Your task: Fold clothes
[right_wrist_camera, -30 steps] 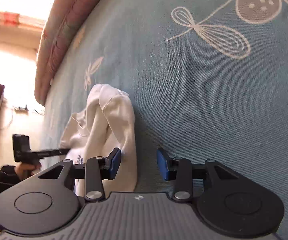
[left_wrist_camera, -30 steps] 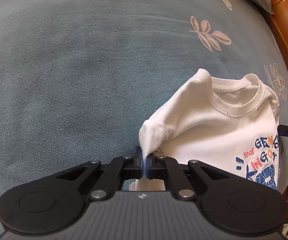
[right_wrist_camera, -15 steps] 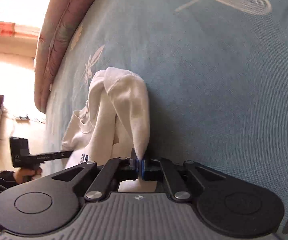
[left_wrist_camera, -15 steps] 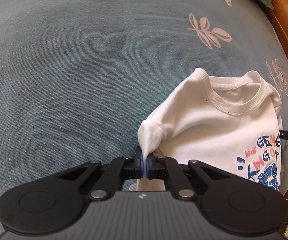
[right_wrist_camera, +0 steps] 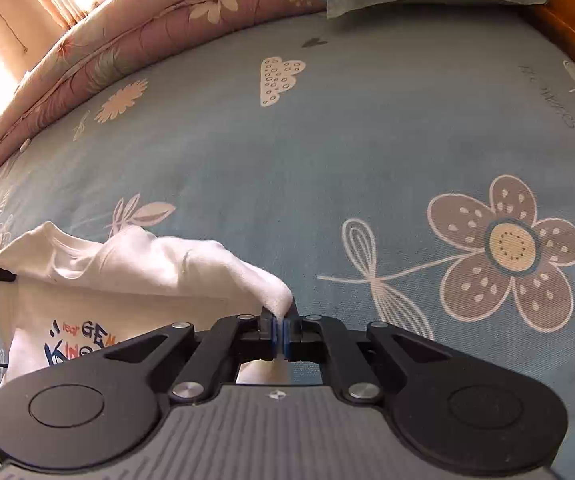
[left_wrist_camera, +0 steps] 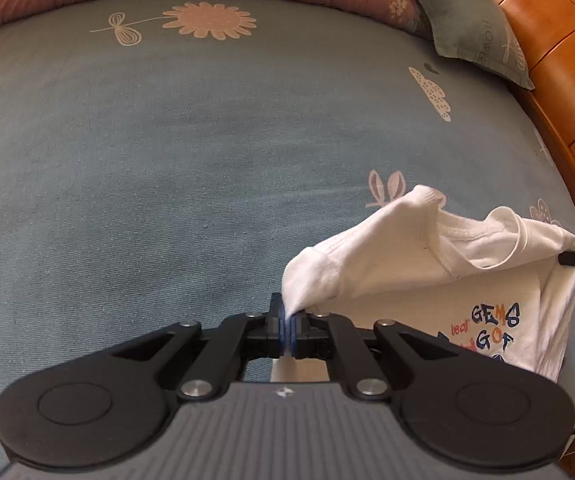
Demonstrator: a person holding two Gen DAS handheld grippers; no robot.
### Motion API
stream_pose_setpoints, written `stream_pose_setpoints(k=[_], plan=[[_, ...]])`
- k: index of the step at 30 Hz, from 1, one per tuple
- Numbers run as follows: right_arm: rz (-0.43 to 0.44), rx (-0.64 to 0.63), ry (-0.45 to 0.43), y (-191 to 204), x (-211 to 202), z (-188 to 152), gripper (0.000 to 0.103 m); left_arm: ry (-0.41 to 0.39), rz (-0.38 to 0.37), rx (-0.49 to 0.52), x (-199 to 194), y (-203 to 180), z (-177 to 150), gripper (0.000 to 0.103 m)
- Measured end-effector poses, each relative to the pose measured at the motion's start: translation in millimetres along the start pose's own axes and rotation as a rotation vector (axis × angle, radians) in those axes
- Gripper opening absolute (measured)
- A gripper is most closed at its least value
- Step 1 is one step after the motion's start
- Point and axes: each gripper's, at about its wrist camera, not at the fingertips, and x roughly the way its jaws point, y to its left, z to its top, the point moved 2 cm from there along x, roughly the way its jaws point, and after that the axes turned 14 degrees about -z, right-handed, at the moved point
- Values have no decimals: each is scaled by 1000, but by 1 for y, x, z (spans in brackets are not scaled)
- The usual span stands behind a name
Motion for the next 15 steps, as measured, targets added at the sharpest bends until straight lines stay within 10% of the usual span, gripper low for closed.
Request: stream_pose_setpoints(k=[6,15], plan=[[-53,-28,146,5,51,-18,6,112,57,-15,36,12,-9,4],[-88,-65,-62,17,12,28,6,-90,44,37,10,-6,37,4]])
